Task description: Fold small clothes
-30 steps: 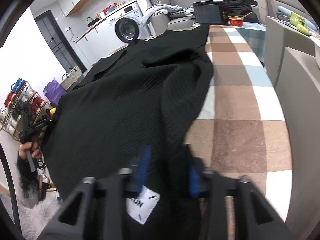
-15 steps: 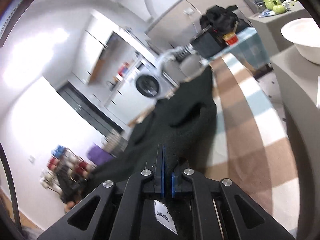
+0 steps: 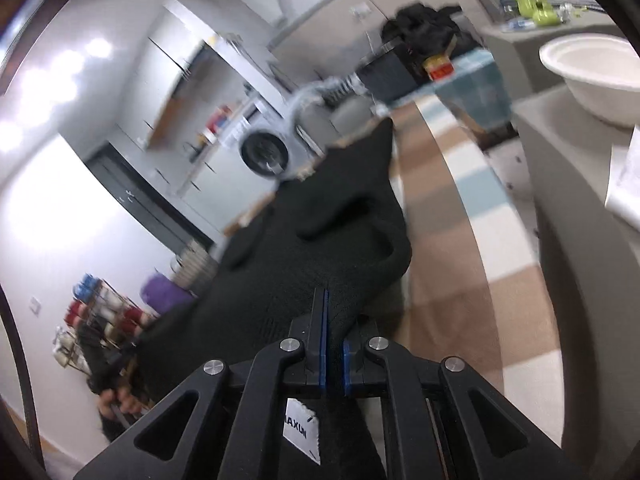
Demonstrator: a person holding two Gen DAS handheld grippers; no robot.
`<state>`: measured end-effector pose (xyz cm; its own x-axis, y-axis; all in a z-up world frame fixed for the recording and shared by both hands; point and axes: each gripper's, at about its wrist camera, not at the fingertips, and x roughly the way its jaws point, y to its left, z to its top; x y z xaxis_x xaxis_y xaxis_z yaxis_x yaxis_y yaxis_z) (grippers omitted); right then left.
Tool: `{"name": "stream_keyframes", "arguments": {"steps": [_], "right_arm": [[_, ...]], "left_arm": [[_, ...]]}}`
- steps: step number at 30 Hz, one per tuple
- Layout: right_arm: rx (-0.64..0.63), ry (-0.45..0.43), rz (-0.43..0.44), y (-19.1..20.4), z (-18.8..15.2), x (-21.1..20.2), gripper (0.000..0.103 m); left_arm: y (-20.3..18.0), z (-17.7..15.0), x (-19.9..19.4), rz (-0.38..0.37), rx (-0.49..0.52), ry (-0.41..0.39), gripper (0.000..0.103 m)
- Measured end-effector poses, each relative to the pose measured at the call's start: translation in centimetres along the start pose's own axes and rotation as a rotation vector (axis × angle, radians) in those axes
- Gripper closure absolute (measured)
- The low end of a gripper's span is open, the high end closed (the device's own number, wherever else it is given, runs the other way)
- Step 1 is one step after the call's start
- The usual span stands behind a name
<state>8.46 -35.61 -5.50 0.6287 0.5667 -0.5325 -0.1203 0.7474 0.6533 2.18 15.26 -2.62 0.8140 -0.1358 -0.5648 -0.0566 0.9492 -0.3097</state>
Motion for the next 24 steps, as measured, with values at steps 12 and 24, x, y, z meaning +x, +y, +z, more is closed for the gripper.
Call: {"name": "stream_keyframes", "arguments": {"steps": [12,24], "right_arm": [[-0.104,0.273,-0.029,0.1,-3.3,3.2,0.050],[-0.383,0.302,-0.098,3.9,-6.2,3.3,0.098]], "left_arm": [[0.3,-0.5,1.2,0.013,-0.005,0.017,0.099],[0.4,-0.7,1.4,0.027,0.011,0.035,0.099]]}}
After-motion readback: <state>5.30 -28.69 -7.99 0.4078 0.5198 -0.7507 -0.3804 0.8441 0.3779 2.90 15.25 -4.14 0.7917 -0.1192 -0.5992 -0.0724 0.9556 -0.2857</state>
